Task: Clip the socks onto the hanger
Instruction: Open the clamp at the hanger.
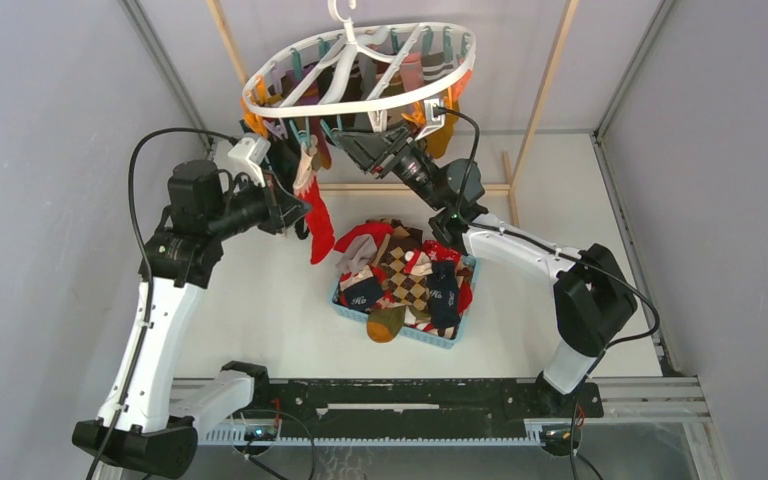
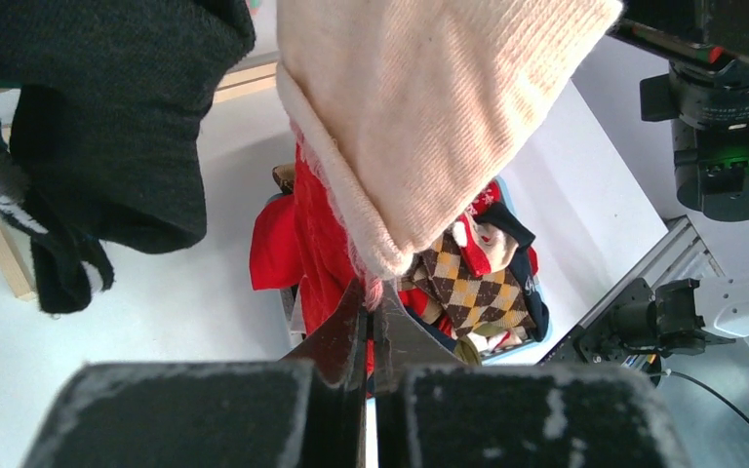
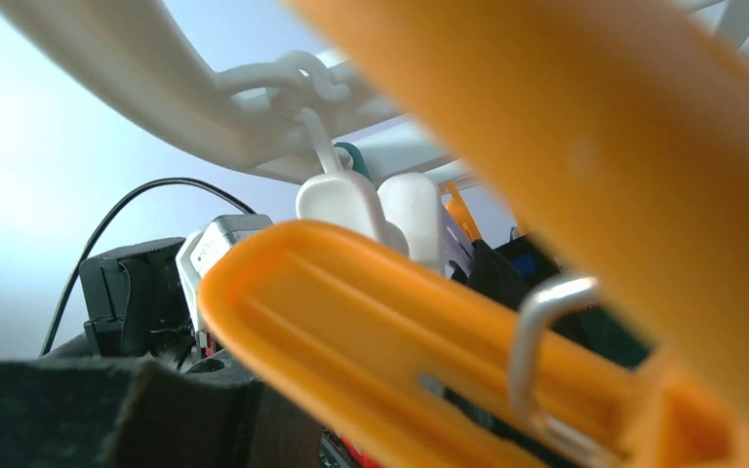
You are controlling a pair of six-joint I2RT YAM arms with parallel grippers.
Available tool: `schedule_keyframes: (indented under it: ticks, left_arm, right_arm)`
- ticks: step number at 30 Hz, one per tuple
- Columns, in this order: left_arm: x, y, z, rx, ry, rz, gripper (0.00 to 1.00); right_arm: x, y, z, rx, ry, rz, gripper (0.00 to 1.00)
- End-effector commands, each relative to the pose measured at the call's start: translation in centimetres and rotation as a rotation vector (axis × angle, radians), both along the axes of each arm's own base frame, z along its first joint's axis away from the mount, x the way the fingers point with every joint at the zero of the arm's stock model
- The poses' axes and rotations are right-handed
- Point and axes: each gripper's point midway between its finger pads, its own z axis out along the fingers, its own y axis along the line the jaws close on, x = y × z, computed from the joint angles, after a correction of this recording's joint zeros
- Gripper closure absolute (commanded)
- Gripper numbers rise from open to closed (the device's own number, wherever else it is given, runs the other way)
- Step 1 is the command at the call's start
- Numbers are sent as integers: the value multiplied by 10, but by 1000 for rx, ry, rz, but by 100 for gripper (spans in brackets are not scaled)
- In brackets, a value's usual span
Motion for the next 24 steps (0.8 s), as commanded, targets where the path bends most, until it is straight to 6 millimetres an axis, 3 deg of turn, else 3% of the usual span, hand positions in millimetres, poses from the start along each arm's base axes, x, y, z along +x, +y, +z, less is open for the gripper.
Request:
schedule_keyframes:
  ticks: [1, 10, 15, 18, 24]
  left_arm:
    - [-6, 1, 35, -6, -109, -9, 100]
    - [-6, 2, 36, -5, -109, -5, 100]
    - [-7, 2, 37, -7, -111, -7, 100]
    - [-8, 3, 37, -3, -115, -5, 100]
    - [-2, 14, 33, 43, -121, 56, 100]
  right_arm:
    - [-12, 0, 14, 44, -41, 26, 56]
    - [-12, 6, 13, 50, -37, 19, 65]
    - [-15, 15, 9, 36, -42, 20, 65]
    - [-15, 14, 11, 46, -45, 13, 71]
    - [-19, 4, 24, 24, -85, -74, 93]
